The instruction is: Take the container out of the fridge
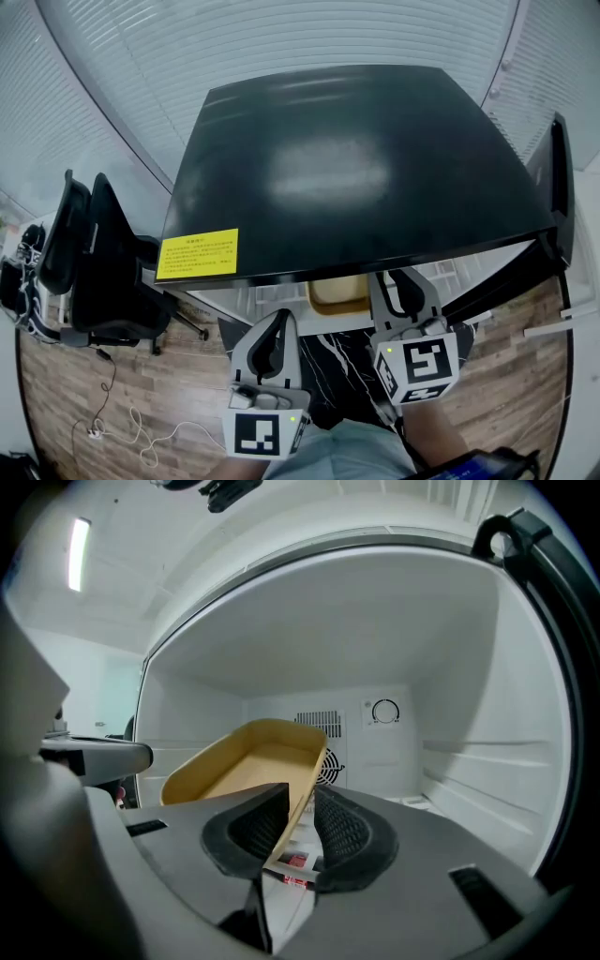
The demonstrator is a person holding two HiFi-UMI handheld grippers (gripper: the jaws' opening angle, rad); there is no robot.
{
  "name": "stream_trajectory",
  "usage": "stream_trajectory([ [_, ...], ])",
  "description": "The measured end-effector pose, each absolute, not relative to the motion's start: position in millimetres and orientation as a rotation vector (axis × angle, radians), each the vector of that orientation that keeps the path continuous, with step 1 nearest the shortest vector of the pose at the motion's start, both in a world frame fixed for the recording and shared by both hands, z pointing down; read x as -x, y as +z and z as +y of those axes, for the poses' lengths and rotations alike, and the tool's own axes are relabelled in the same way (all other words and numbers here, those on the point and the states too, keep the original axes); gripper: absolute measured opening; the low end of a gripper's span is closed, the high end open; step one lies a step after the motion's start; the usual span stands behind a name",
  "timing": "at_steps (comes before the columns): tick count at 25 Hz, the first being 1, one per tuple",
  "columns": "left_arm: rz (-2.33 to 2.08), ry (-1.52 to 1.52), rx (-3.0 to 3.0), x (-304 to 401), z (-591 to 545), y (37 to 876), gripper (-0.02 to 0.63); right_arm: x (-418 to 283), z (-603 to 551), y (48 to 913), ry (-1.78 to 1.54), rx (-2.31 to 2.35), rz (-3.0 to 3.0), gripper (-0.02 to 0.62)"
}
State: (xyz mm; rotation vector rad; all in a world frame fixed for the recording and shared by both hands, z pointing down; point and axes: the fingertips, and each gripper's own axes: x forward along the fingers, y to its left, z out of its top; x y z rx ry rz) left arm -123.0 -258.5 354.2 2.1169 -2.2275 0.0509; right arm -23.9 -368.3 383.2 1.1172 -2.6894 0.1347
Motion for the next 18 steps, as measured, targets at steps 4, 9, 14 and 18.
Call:
stream_trajectory([
  [4, -2.220, 0.051, -2.129, 119.9, -257.5, 353.0, 0.014, 22.3, -365.7, 387.0, 0.147, -1.119, -2.681, 0.081],
  [9, -2.226, 0.057, -2.130, 120.4, -255.5, 351.1, 0.014, 23.5, -363.3, 387.5, 0.148, -1.121, -2.685, 0.058],
  [14, -2.232, 0.061, -2.128, 121.8, -252.3, 350.0, 0.014, 23.2, -361.7, 388.7, 0.149, -1.130, -2.679, 0.032],
  [18, -2.231, 0.060, -2.130, 121.9, -250.7, 349.7, 0.014, 22.2, -360.1, 386.7, 0.143, -1.138, -2.683, 0.032],
])
